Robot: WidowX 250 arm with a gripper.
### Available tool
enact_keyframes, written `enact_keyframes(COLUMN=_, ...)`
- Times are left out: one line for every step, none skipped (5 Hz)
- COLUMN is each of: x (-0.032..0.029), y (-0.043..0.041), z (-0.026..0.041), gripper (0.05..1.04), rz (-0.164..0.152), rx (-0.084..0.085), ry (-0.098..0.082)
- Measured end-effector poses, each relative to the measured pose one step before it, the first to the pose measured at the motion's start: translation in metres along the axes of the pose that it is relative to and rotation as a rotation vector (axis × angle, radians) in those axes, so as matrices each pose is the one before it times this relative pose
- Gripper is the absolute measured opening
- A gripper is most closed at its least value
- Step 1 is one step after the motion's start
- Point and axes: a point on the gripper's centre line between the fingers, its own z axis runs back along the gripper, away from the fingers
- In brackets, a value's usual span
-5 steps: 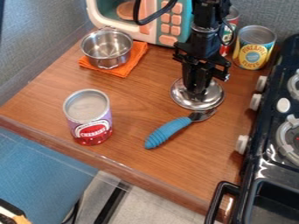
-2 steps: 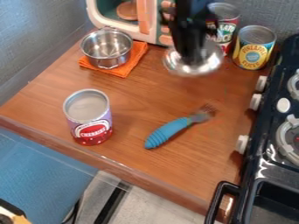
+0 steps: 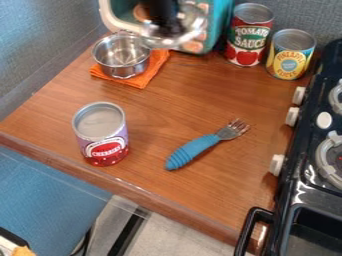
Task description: Move the silver lid to the bottom left side of the table
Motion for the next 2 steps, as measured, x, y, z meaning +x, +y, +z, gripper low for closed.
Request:
enact_keyframes(x=-0.02649, y=0.05073, z=0.00865, gripper=0.287, rz=0.1096, rx=0.0354, ry=0.0153)
enact_keyframes(x=-0.02572, y=0.04444, z=-0.00378, gripper=0.287, rz=0.0707, rx=0.046, ry=0.0219)
